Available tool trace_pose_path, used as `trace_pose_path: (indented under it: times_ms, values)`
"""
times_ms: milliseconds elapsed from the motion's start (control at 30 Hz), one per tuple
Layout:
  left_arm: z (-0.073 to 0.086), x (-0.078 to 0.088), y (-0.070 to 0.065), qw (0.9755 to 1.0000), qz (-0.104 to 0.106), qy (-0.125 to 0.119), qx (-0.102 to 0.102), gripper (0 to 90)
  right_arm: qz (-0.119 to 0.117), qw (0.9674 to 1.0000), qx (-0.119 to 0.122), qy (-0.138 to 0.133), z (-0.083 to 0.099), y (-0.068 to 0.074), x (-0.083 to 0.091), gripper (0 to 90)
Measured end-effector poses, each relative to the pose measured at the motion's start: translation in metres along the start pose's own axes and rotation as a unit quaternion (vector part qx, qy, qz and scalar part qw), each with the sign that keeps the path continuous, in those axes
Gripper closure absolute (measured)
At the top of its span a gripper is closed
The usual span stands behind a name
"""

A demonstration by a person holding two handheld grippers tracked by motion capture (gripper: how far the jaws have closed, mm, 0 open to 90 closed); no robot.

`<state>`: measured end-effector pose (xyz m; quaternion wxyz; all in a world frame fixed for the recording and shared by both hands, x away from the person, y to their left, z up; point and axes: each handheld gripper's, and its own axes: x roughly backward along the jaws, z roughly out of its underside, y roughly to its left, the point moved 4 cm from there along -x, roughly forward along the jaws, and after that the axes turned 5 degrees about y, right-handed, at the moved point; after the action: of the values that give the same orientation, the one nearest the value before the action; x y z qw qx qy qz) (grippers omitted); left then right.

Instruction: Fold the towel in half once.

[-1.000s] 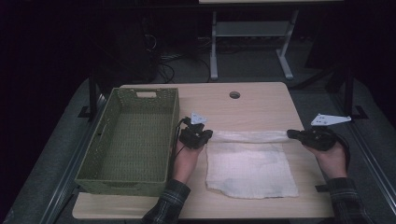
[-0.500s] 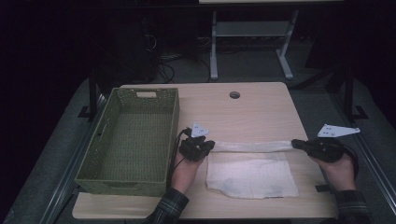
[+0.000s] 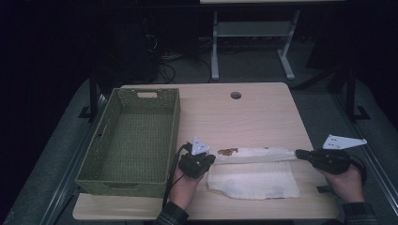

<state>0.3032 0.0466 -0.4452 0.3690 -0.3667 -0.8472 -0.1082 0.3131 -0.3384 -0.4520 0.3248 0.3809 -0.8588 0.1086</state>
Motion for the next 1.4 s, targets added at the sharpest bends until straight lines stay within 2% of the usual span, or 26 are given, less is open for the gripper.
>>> trace_pose_path:
  times_ms: [67, 167, 267, 433, 533, 600, 867, 1033, 1100, 1200, 1267, 1400]
  values:
    - [0.003, -0.001, -0.005, 1.0000, -0.004, 0.004, -0.008, 87.2, -0.003, 1.0000, 0.005, -0.001, 0.003, 0.004, 0.003, 86.5]
    - [0.011, -0.003, -0.010, 0.9999, 0.002, 0.011, 0.000, 87.2, -0.006, 0.9999, 0.012, 0.000, 0.008, 0.011, 0.007, 86.5]
    - [0.016, -0.002, -0.014, 0.9998, -0.001, 0.017, -0.003, 87.2, -0.012, 0.9998, 0.015, 0.000, 0.014, 0.017, 0.011, 86.5]
    - [0.020, 0.005, -0.017, 0.9999, -0.002, 0.011, -0.002, 87.2, -0.018, 0.9997, 0.019, 0.000, 0.024, 0.026, 0.016, 86.5]
    - [0.023, 0.009, -0.016, 1.0000, -0.004, 0.008, 0.002, 87.3, -0.029, 0.9994, 0.020, -0.003, 0.029, 0.032, 0.018, 86.5]
    - [0.024, 0.012, -0.016, 1.0000, -0.007, 0.007, -0.002, 87.3, -0.034, 0.9992, 0.021, 0.000, 0.032, 0.037, 0.018, 86.4]
    - [0.037, 0.010, -0.023, 0.9994, 0.017, 0.029, -0.002, 87.2, -0.044, 0.9986, 0.020, 0.023, 0.052, 0.049, 0.019, 86.4]
    - [0.042, 0.009, -0.027, 0.9984, 0.033, 0.046, -0.005, 86.2, -0.063, 0.9972, 0.021, 0.035, 0.063, 0.052, 0.019, 84.7]
    - [0.042, 0.011, -0.026, 0.9985, 0.033, 0.044, -0.002, 78.8, -0.069, 0.9969, 0.017, 0.035, 0.065, 0.051, 0.019, 73.1]
    - [0.037, 0.015, -0.025, 0.9989, 0.035, 0.030, 0.000, 67.9, -0.072, 0.9971, 0.011, 0.021, 0.061, 0.050, 0.020, 67.7]
    - [0.033, 0.015, -0.024, 0.9991, 0.037, 0.022, 0.000, 62.8, -0.066, 0.9976, 0.013, 0.017, 0.056, 0.050, 0.018, 66.1]
    - [0.028, 0.010, -0.021, 0.9992, 0.033, 0.022, -0.006, 55.5, -0.053, 0.9981, 0.020, 0.024, 0.047, 0.045, 0.009, 65.6]
